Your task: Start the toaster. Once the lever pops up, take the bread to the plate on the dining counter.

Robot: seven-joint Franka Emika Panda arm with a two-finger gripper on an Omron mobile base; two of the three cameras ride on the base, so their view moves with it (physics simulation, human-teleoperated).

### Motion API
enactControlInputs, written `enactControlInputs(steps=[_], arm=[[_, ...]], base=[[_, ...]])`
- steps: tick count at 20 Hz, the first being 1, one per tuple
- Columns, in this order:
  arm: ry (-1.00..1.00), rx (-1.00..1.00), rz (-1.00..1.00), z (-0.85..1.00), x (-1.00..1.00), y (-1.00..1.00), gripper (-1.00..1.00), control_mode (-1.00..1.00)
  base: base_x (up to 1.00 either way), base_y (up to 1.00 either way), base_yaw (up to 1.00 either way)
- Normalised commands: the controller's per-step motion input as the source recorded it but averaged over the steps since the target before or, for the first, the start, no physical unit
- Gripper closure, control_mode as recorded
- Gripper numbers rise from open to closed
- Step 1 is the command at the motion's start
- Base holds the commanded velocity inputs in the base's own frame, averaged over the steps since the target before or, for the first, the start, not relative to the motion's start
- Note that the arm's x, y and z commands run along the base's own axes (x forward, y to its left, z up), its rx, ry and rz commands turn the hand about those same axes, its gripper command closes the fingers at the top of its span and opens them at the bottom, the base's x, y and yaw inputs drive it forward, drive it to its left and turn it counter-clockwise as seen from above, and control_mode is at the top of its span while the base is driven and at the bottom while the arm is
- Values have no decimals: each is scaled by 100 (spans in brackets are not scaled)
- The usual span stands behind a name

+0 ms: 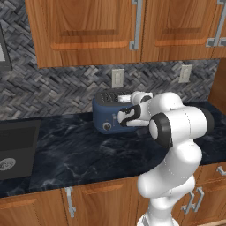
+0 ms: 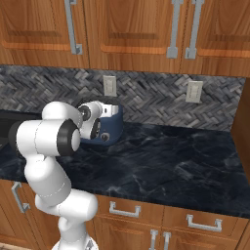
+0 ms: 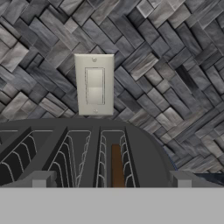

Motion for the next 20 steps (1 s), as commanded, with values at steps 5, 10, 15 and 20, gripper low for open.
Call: enactControlInputs(steps=[5, 10, 15, 20], arm=[[0, 0, 0, 0, 0, 0, -100, -100], [0, 0, 0, 0, 0, 0, -100, -100], [0, 0, 0, 0, 0, 0, -100, -100], [0, 0, 0, 0, 0, 0, -100, -100]], base=[[0, 0, 0], [0, 0, 0], [0, 0, 0], [0, 0, 0]])
